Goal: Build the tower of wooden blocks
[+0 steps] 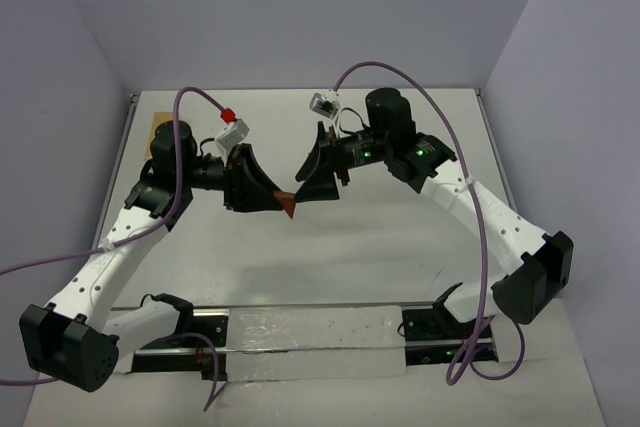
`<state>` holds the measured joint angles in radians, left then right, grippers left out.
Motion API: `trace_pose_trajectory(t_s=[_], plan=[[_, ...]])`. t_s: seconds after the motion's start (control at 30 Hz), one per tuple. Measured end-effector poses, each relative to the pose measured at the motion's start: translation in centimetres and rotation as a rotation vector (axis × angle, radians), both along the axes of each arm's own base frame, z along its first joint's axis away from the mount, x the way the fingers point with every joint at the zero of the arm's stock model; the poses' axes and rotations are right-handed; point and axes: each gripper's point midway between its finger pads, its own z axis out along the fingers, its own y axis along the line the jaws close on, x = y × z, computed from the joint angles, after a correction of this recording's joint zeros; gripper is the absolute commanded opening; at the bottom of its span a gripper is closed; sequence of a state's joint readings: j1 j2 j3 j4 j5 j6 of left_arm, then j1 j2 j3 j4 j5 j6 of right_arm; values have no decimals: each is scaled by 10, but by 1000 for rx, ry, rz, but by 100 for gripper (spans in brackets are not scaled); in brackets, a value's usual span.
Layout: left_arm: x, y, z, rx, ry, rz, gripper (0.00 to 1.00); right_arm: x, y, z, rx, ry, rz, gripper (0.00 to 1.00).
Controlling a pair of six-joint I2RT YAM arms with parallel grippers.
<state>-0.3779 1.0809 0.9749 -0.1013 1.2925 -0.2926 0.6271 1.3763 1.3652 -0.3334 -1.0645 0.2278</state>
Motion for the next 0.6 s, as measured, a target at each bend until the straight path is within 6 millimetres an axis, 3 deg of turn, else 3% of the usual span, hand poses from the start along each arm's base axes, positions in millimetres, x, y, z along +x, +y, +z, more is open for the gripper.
trace_pose_trajectory(t_s=[0.33, 0.6], plan=[[1, -3, 14, -57, 38, -1, 0, -4, 6, 17, 71, 8, 32, 87], [2, -4, 25, -88, 40, 11, 0, -8, 7, 18, 98, 43, 58, 73]])
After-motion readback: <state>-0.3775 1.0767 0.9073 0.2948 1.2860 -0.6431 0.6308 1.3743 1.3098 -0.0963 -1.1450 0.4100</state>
